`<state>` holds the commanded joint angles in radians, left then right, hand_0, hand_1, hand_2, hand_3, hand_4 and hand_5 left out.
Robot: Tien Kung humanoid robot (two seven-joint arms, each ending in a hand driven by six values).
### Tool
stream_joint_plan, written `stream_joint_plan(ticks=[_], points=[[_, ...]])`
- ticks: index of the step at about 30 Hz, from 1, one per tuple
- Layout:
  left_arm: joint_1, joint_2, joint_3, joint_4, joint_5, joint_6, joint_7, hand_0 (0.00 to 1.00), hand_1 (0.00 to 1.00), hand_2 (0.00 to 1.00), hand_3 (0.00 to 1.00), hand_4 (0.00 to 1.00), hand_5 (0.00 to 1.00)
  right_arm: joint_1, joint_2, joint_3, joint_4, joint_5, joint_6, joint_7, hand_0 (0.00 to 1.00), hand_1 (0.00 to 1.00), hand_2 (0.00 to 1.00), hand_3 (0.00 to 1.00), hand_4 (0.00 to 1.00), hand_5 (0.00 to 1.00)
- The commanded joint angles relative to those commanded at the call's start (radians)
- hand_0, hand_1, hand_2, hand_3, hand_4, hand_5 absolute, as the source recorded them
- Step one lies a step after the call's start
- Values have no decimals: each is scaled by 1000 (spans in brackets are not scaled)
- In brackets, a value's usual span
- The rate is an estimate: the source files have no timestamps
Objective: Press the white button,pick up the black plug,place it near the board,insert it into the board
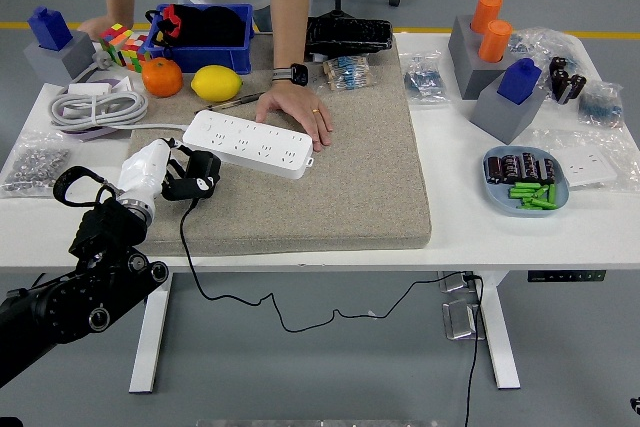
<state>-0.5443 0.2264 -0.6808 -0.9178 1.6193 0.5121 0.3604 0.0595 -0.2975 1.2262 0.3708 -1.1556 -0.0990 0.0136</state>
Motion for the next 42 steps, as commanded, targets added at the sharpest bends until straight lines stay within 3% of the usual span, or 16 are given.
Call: stream_joint_plan(ticks=[11, 29, 42], points=[[3, 2, -3, -10, 10, 18, -17, 354, 273, 280, 524, 618, 2, 0, 1, 0, 0, 2, -1, 4, 691, 587, 573, 581, 695, 255], [1, 31, -44, -99, 51, 38, -29, 340, 260, 262, 505, 642, 2, -2, -3, -4, 0, 3, -4, 7, 690, 584, 569, 580, 686, 242], [-55, 20, 3, -17, 8, 52, -55, 331, 259, 267, 510, 649, 2, -2, -8, -16, 0, 6, -2, 7, 687, 582, 568, 579, 678, 233]])
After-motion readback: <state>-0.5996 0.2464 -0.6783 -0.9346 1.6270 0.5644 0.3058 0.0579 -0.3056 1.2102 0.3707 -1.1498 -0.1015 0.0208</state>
